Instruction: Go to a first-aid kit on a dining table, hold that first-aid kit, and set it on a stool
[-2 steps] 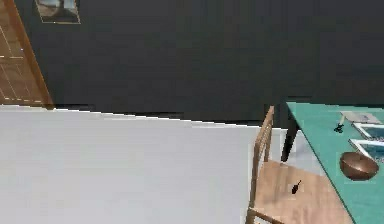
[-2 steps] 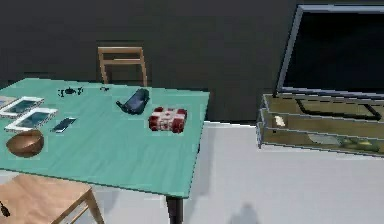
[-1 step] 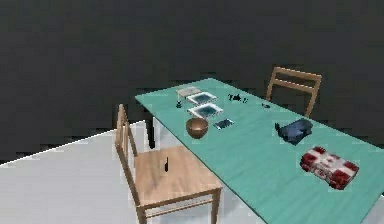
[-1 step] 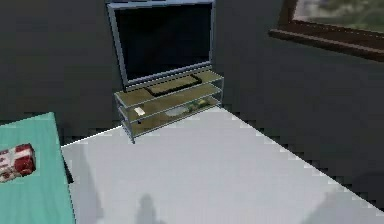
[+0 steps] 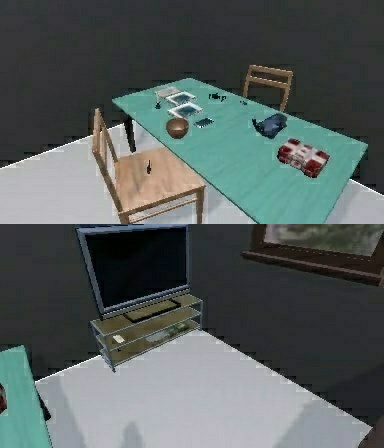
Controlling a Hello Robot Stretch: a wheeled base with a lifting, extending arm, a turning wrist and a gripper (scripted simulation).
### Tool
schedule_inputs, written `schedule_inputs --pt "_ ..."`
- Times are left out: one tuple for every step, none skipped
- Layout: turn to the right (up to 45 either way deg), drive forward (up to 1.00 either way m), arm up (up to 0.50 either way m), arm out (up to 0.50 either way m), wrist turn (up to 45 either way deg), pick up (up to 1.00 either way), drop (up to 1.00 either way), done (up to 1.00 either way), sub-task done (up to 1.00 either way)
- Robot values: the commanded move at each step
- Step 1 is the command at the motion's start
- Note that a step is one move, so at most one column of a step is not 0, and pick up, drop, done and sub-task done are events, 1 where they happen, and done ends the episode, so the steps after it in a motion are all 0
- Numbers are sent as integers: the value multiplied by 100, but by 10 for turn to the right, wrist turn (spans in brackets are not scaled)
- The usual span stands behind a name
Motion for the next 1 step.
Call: schedule_inputs --pt "0 50 0 0 0 0 0 0 0"
